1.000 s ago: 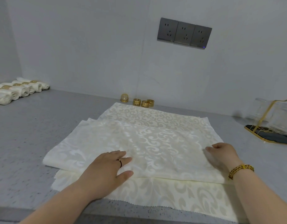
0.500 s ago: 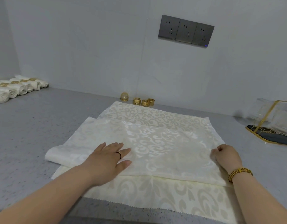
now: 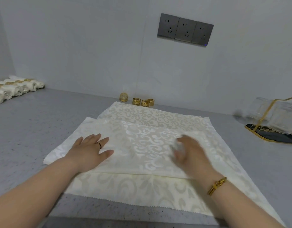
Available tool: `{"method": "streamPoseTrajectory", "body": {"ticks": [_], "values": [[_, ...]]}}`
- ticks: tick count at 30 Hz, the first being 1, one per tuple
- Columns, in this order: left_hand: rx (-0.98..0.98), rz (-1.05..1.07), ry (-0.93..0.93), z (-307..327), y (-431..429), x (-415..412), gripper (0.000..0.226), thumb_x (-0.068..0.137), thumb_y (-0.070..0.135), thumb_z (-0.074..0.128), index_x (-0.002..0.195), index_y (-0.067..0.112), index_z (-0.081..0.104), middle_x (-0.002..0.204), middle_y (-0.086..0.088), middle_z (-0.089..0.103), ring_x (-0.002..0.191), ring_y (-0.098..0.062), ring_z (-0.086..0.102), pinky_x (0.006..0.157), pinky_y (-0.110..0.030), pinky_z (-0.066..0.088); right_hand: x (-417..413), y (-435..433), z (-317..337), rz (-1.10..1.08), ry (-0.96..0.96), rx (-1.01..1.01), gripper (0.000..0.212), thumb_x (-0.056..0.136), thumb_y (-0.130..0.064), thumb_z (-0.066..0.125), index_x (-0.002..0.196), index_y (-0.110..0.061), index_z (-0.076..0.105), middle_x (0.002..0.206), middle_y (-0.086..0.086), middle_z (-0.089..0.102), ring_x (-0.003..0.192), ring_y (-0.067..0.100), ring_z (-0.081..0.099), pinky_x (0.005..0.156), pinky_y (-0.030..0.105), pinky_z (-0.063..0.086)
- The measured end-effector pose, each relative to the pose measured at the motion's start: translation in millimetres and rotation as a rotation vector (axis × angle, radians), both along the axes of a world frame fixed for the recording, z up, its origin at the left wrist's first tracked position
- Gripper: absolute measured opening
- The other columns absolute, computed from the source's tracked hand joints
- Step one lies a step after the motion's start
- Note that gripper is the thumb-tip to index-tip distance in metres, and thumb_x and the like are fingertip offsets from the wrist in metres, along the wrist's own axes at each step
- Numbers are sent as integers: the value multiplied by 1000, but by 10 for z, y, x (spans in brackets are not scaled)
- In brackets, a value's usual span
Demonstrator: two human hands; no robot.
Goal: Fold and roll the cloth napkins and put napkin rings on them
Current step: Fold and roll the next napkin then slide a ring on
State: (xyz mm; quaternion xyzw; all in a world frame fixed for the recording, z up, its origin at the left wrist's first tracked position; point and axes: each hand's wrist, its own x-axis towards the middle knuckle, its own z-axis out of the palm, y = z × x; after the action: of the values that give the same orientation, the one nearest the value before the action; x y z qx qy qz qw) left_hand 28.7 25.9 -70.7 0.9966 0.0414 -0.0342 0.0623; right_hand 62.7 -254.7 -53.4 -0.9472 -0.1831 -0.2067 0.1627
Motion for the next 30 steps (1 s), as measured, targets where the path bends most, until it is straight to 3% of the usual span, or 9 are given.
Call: {"method": "streamPoseTrajectory", "body": {"ticks": [3,4,7,11,13,16,23,26,30], "values": [[-7,-23,-154,-7,9,-8,70,89,63,13,147,25,6,156,3,5,143,-12,4,114,-29,-3,-366,426,-30,477,166,-273,72,84,-60,27,136,-13,42,146,5,36,137,18,30,108,20,1],[-17,-52,-258,-1,9,-27,80,80,69,10,146,23,18,154,3,16,141,-11,14,114,-26,-1,-400,468,-68,531,218,-337,70,84,-55,26,138,-13,40,148,4,32,139,16,26,108,20,-4],[-157,-177,-441,52,-53,-156,103,62,85,6,128,22,54,134,6,51,126,-14,44,106,-18,13,-392,434,-102,476,105,-325,47,83,-24,32,119,-12,61,127,5,58,114,17,58,100,27,40],[-122,-373,-311,32,-216,-343,86,62,66,13,141,36,26,143,25,27,135,-1,25,100,-6,6,-310,160,-80,343,30,-400,41,56,-24,61,96,-24,72,99,-9,71,84,2,68,72,11,50],[-100,-404,-228,26,-284,-358,80,66,53,12,144,36,15,145,26,19,137,1,17,99,-5,0,-315,28,-71,278,73,-389,46,63,-17,59,108,-19,68,112,-1,68,100,9,66,84,16,49],[-16,-401,-264,53,-347,-320,63,83,33,17,146,31,13,152,17,17,138,0,17,99,-6,-1,-337,-112,6,247,197,-436,49,95,-9,34,143,-17,28,152,-1,25,138,11,27,110,19,21],[111,-345,-185,156,-218,-359,50,97,16,27,145,28,19,152,13,21,139,-7,20,111,-16,13,-362,-518,190,129,291,-489,48,98,-11,29,142,-29,26,149,-12,28,134,6,31,104,14,20],[27,-339,-13,380,-137,-424,40,99,19,28,136,29,38,140,14,41,128,-5,39,104,-15,28,-398,-640,390,138,414,-466,40,98,-9,29,131,-24,45,133,-9,49,120,6,45,90,13,32],[-16,-288,230,665,-30,-376,20,96,32,42,93,16,53,91,12,55,84,-6,53,70,-12,38,-275,-731,623,180,627,-396,29,94,-9,40,77,-28,53,83,-13,56,70,-8,50,67,9,36]]}}
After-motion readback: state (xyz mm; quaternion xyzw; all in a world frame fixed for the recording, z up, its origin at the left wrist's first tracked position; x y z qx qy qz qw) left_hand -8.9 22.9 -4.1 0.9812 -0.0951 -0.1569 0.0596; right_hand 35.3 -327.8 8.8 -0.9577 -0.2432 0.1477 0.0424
